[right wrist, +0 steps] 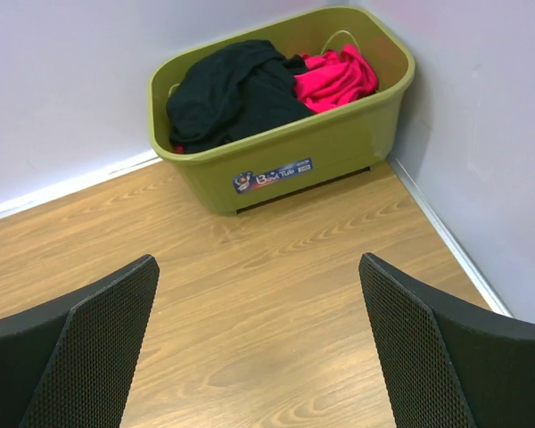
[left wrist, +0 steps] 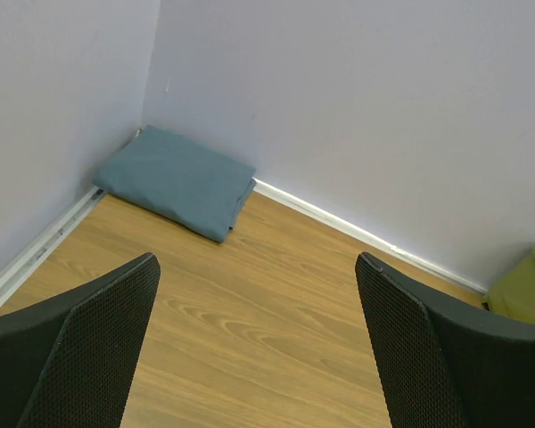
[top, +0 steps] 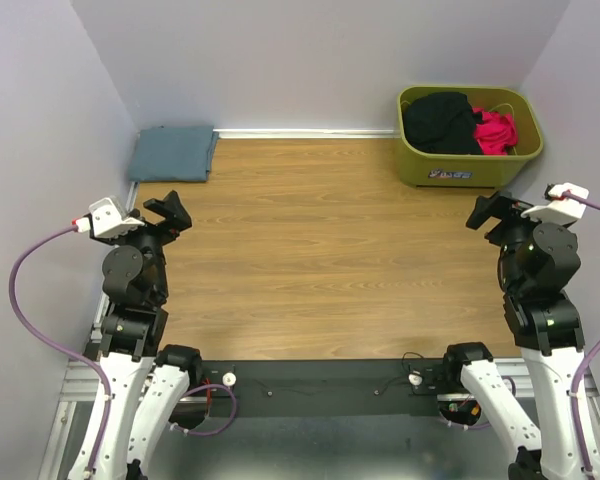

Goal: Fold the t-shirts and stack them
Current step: Grab the tshirt from the pile

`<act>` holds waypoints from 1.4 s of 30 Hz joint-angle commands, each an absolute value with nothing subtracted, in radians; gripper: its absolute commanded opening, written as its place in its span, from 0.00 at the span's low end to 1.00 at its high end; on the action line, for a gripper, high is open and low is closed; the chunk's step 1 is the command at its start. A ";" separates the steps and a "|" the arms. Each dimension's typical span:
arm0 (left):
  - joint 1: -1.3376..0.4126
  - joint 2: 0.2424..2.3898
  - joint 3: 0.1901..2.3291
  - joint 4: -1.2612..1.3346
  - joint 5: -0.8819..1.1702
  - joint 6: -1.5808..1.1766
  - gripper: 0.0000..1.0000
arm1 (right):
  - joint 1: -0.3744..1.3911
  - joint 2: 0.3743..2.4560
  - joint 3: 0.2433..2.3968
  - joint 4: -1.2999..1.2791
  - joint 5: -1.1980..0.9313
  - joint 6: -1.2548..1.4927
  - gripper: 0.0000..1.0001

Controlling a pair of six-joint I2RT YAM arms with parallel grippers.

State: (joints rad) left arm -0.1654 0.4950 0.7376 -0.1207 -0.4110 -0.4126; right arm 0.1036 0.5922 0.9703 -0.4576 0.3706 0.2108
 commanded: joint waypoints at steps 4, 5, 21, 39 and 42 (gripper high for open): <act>-0.167 0.531 0.715 -0.058 -0.371 -0.394 0.99 | 0.112 0.641 0.966 -0.364 0.319 0.199 1.00; -0.169 0.552 0.716 -0.069 -0.362 -0.393 0.99 | 0.110 0.662 0.966 -0.327 0.307 0.205 1.00; -0.167 0.678 0.693 -0.032 -0.063 -0.446 0.98 | 0.101 1.538 1.489 -0.256 0.324 0.353 0.95; -0.169 0.594 0.707 -0.192 -0.028 -0.465 0.98 | -0.089 2.215 1.974 -0.255 0.011 0.575 0.79; -0.169 0.583 0.704 -0.207 -0.038 -0.465 0.98 | -0.091 2.291 2.061 -0.255 -0.058 0.597 0.75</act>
State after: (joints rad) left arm -0.1658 0.6029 0.6903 -0.1650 -0.0376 -0.4568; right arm -0.0902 2.2162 1.9621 -0.2573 0.0696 0.5430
